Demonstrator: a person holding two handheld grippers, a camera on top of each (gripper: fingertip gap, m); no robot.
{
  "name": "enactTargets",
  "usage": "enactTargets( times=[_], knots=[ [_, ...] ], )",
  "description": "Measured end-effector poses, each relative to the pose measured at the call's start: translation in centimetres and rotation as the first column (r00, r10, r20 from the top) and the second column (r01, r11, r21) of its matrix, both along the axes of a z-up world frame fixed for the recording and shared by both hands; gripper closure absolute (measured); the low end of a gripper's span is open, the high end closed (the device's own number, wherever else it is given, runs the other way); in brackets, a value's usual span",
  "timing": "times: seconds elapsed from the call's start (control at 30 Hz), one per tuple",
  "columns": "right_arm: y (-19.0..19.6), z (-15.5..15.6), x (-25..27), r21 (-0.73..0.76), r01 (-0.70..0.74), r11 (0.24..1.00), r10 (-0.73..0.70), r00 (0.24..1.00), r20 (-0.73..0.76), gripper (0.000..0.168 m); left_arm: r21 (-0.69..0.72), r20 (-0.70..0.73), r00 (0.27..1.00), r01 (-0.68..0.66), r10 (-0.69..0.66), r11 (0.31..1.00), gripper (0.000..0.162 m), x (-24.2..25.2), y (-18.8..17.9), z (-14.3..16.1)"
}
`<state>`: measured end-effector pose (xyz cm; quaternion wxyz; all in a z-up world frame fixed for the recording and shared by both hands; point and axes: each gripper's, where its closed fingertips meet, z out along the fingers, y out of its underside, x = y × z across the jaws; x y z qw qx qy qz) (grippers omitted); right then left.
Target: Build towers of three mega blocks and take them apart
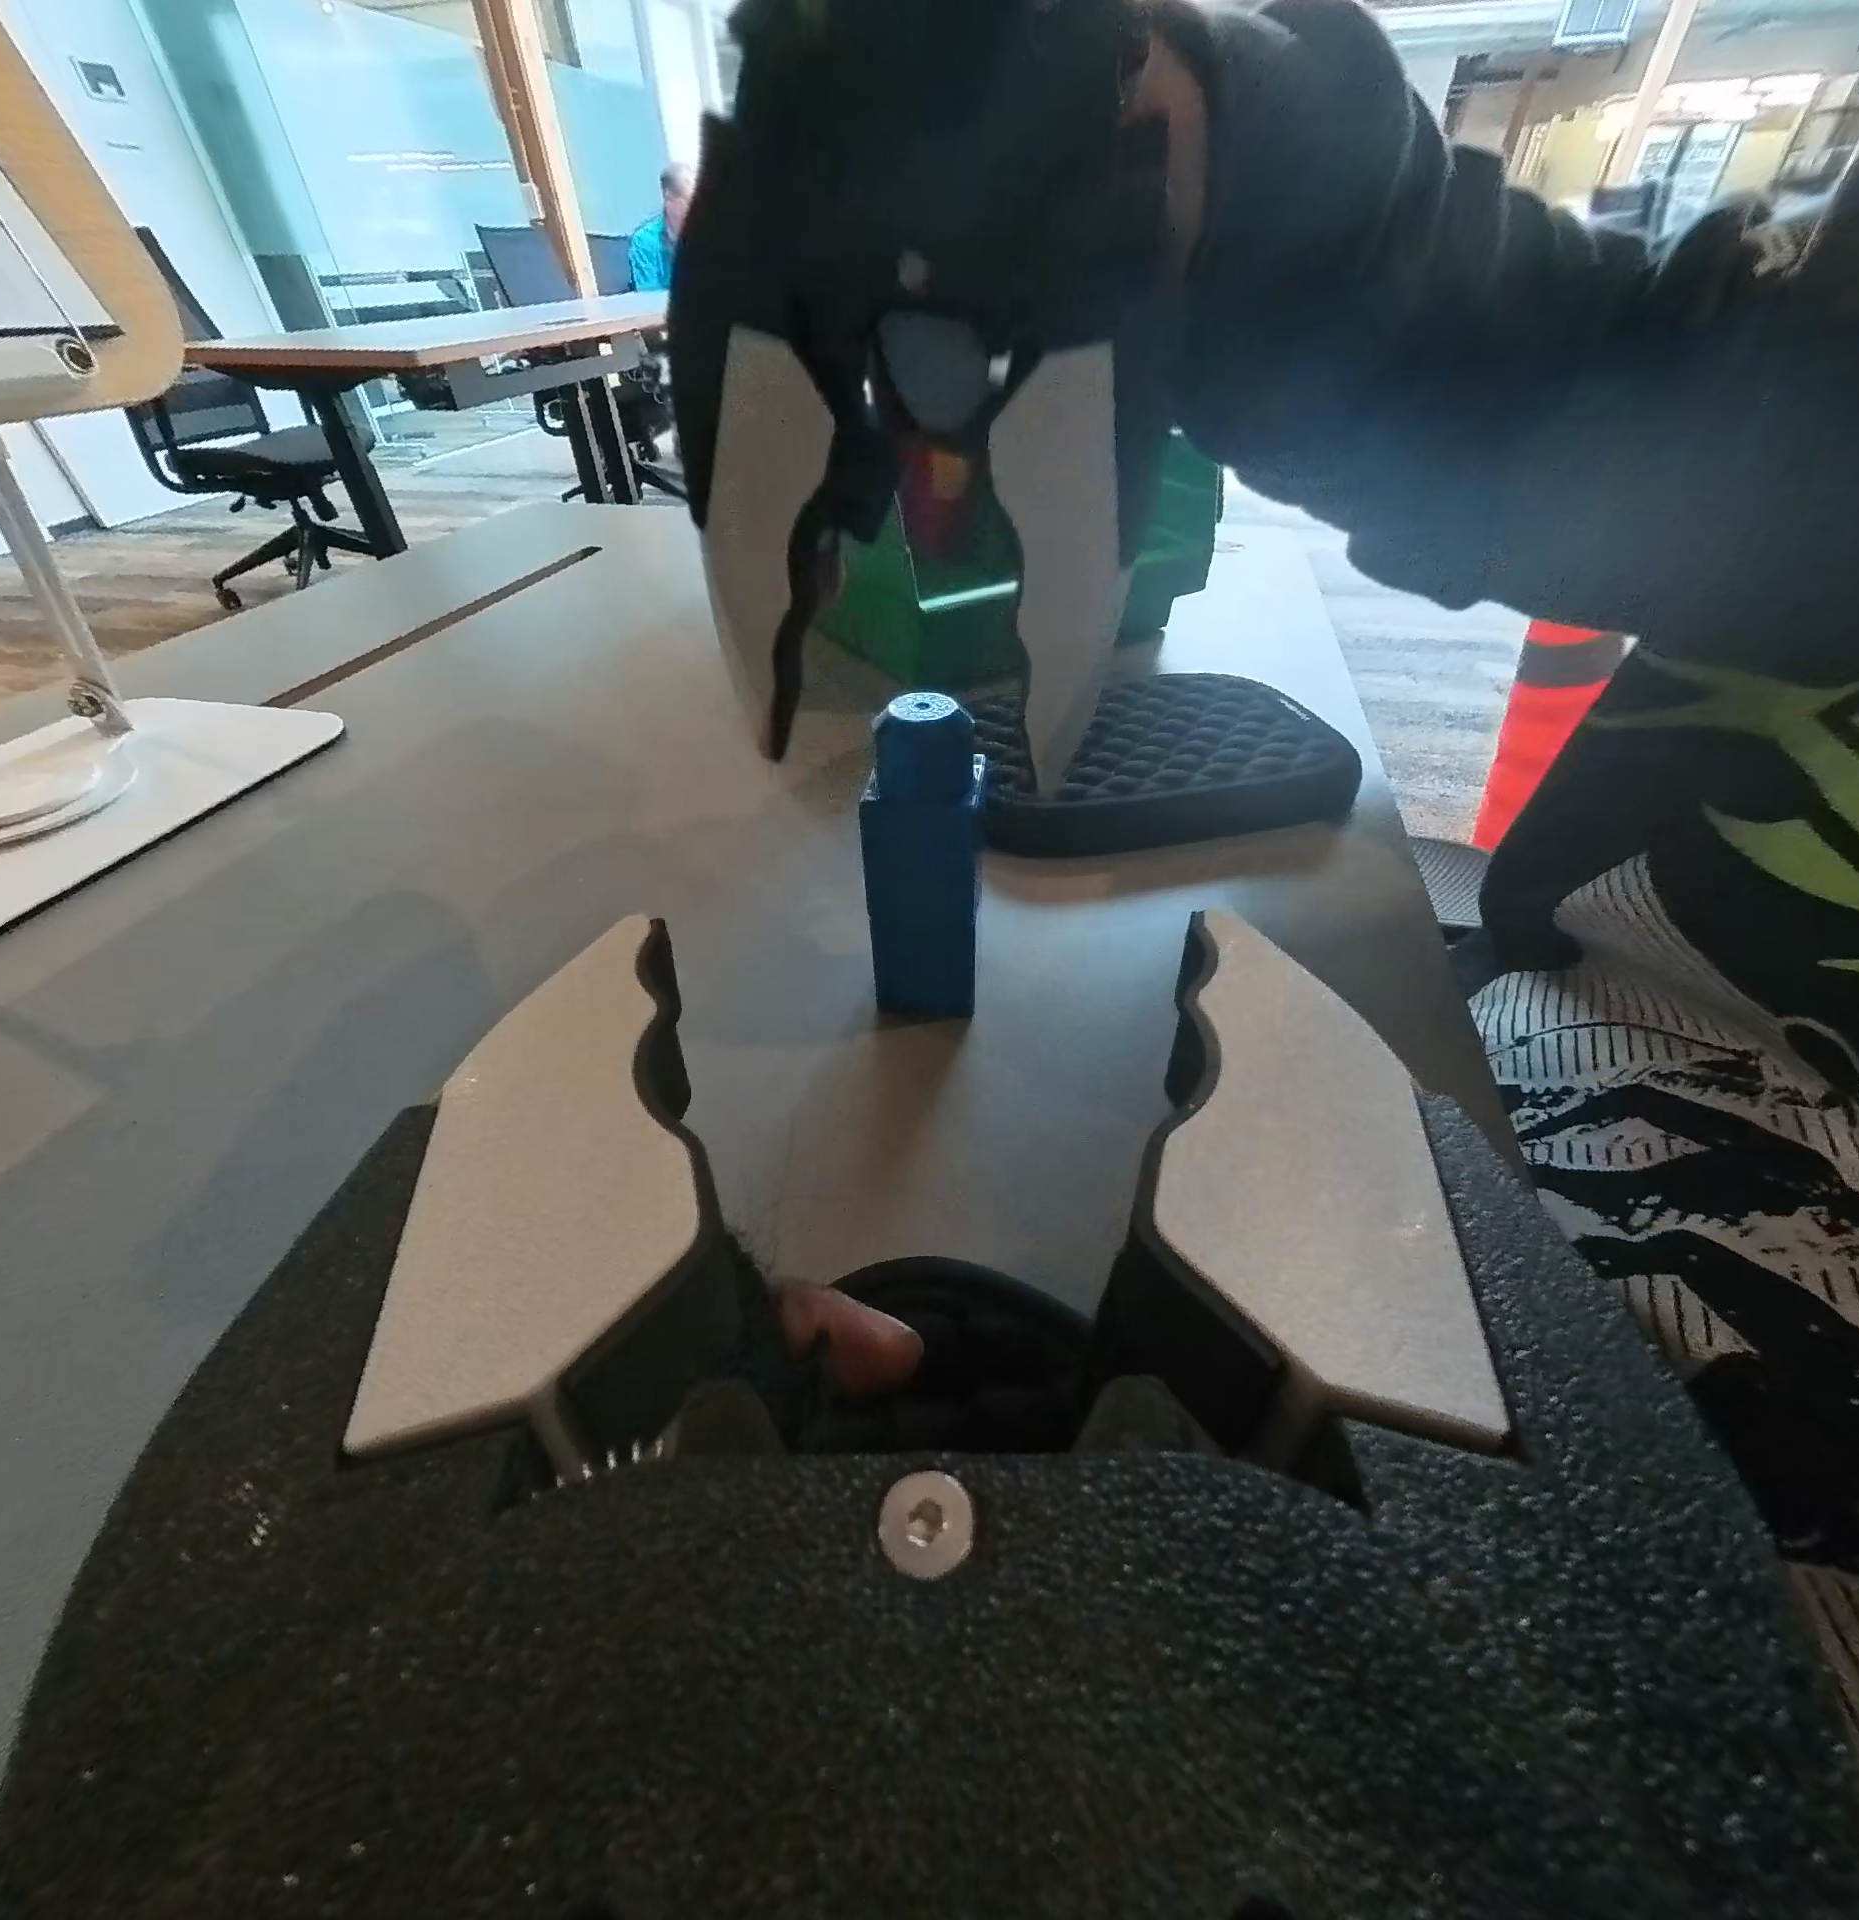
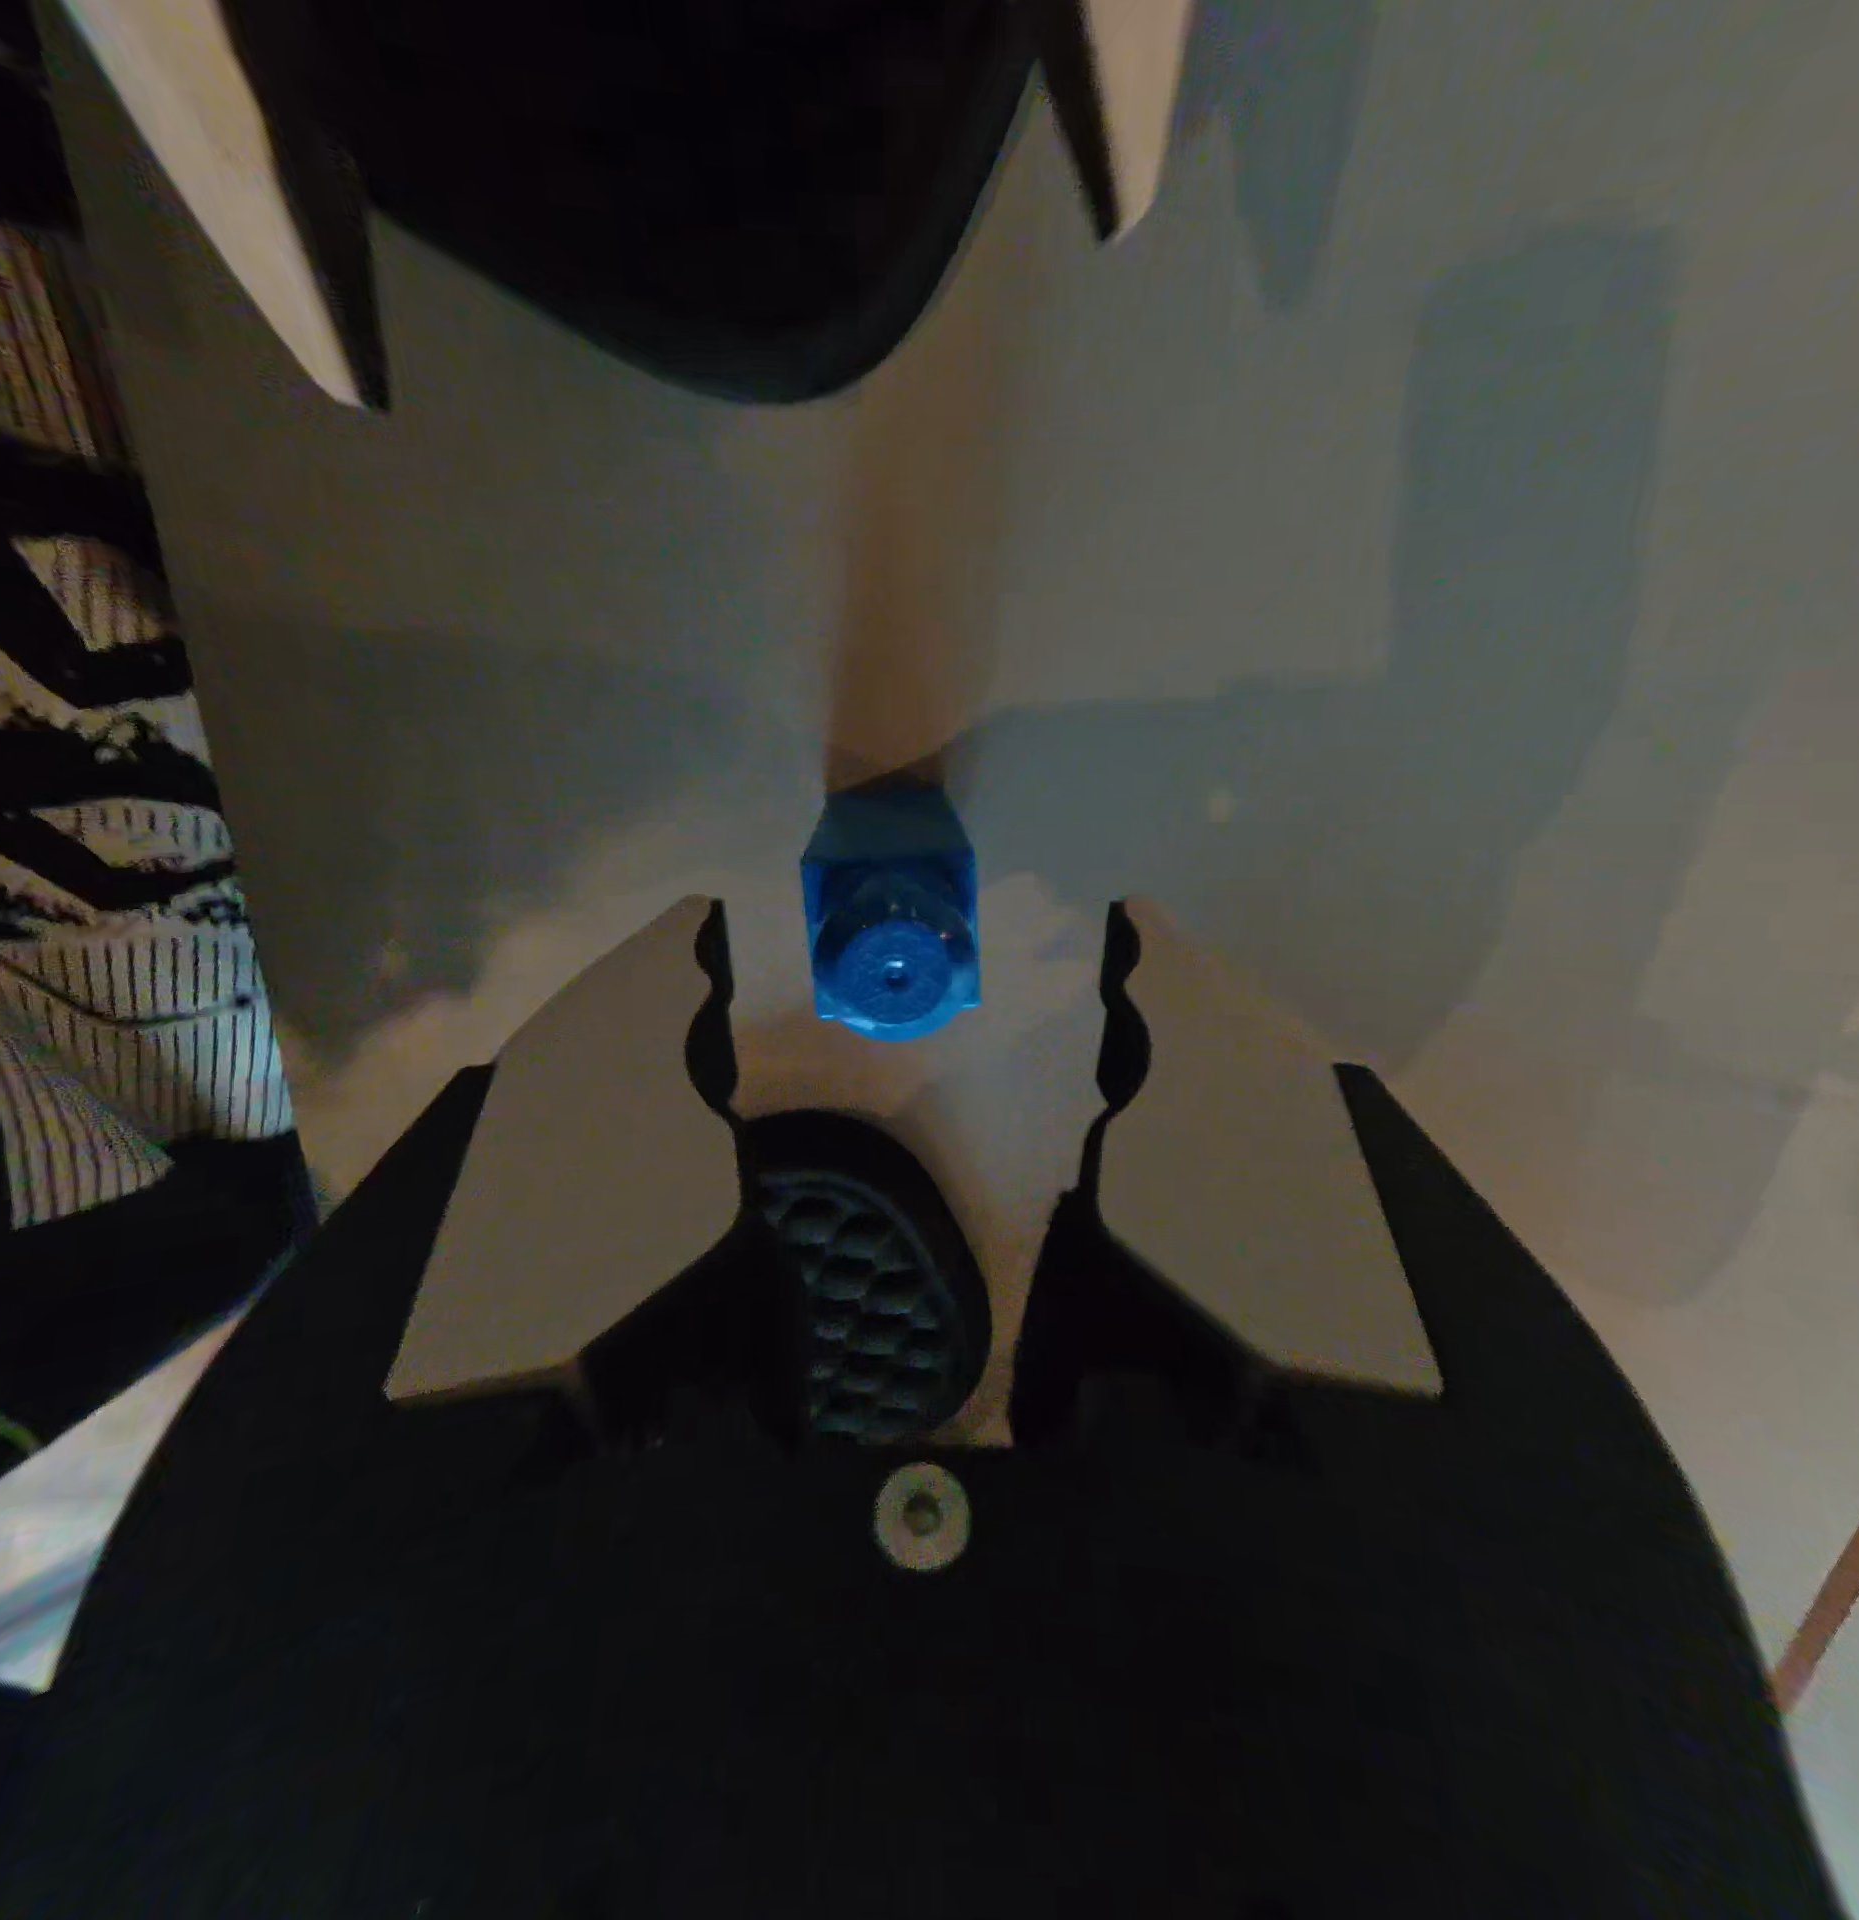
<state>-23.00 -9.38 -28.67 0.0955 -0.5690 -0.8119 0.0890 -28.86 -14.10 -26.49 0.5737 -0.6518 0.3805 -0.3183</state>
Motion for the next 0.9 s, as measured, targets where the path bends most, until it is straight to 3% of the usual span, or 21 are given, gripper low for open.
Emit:
enactTargets(
  times=[0.1, 0.2, 0.33, 0.43, 0.5, 0.63, 0.83, 0.9],
  knots=[
    [0.1, 2.7, -0.4, 0.007, 0.038, 0.999, -0.036, 0.982, -0.185, 0.097, 0.010, -0.005, 1.000, -0.002, 0.002, 1.000, 0.071, 0.0, -0.1, 0.0],
    [-0.3, 5.7, -0.2, -0.017, 0.088, 0.996, -0.087, 0.907, -0.413, 0.094, 0.012, -0.002, 1.000, -0.006, 0.006, 1.000, 0.071, 0.0, 0.0, 0.1],
    [-0.3, 8.3, 1.2, -0.057, 0.175, 0.983, -0.165, 0.698, -0.697, 0.077, 0.011, 0.006, 1.000, -0.012, 0.012, 1.000, 0.073, -0.1, 0.0, 0.2],
    [0.1, 8.9, 3.4, -0.106, 0.263, 0.959, -0.234, 0.522, -0.820, 0.069, 0.018, 0.010, 1.000, -0.018, 0.017, 1.000, 0.074, -0.2, 0.0, 0.3],
    [-0.1, 8.9, 4.7, -0.155, 0.280, 0.948, -0.266, 0.420, -0.868, 0.072, 0.015, 0.012, 1.000, -0.021, 0.021, 1.000, 0.075, -0.2, 0.1, 0.3],
    [-0.4, 7.4, 6.6, -0.253, 0.249, 0.935, -0.320, 0.287, -0.903, 0.093, 0.004, 0.024, 0.999, -0.029, 0.029, 1.000, 0.075, -0.3, 0.3, 0.4],
    [1.6, 3.5, 8.0, -0.353, 0.251, 0.901, -0.408, 0.218, -0.887, 0.106, 0.018, 0.060, 0.997, -0.050, 0.049, 0.999, 0.075, -0.7, 0.3, 1.3],
    [1.6, 4.0, 8.4, -0.380, 0.226, 0.897, -0.422, 0.182, -0.888, 0.109, 0.020, 0.072, 0.995, -0.074, 0.073, 0.997, 0.076, -1.3, 0.1, 2.5]
  ],
)
